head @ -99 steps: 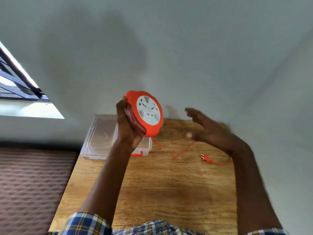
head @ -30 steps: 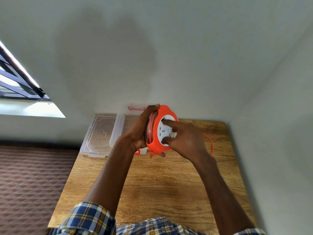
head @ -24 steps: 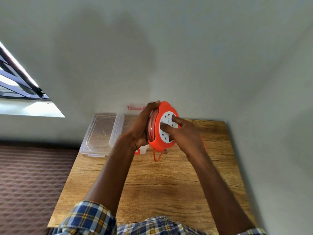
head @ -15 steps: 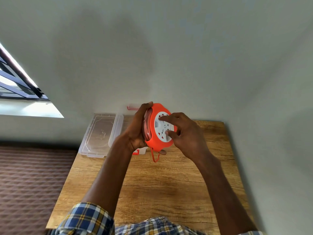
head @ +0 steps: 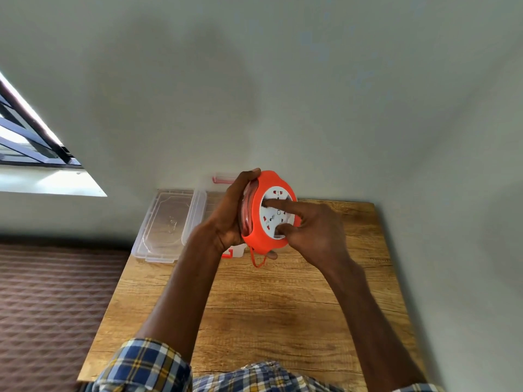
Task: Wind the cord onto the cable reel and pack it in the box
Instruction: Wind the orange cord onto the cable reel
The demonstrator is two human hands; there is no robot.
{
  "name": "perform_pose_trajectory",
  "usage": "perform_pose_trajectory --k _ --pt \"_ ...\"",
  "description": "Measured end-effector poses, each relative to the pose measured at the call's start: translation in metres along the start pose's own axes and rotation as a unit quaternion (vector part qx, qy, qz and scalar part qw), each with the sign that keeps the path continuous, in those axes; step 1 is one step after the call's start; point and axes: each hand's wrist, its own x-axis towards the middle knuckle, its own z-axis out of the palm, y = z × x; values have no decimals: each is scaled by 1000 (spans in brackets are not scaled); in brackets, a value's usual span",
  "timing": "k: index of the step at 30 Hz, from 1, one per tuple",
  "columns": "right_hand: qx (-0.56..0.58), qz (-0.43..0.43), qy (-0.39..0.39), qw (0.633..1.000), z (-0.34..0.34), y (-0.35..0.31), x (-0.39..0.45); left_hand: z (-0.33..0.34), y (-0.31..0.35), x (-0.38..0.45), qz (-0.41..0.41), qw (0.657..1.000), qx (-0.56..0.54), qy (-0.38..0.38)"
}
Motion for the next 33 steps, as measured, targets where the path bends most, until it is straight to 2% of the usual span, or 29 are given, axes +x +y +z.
perform_pose_trajectory --k 5,9,12,14,17,19,22,25,29,33 --pt "70 132 84 985 11 -16 3 6 0 -2 25 999 0 32" --pt "-28 94 80 992 10 -14 2 6 -4 -2 6 1000 -12 22" --pt "-47 59 90 993 0 -10 1 7 -3 -2 2 1000 -2 3" --pt "-3 20 60 998 -5 -4 2 7 -2 -2 4 1000 -1 -3" --pt "49 -37 -40 997 -15 5 1 3 -1 -2 -1 1000 -12 -18" --pt "41 -55 -92 993 -18 9 0 0 -1 -4 -8 999 -21 -34" --pt "-2 -75 -108 991 -18 8 0 -2 -1 -6 -17 998 -30 -43" --pt "-21 -76 -79 994 -14 6 1 0 -1 -7 -9 999 -28 -42" --pt "-77 -66 -16 995 -9 4 -1 4 1 -6 18 1000 -15 -5" --pt "-20 22 85 996 -3 -10 -4 8 4 -5 41 999 -14 11"
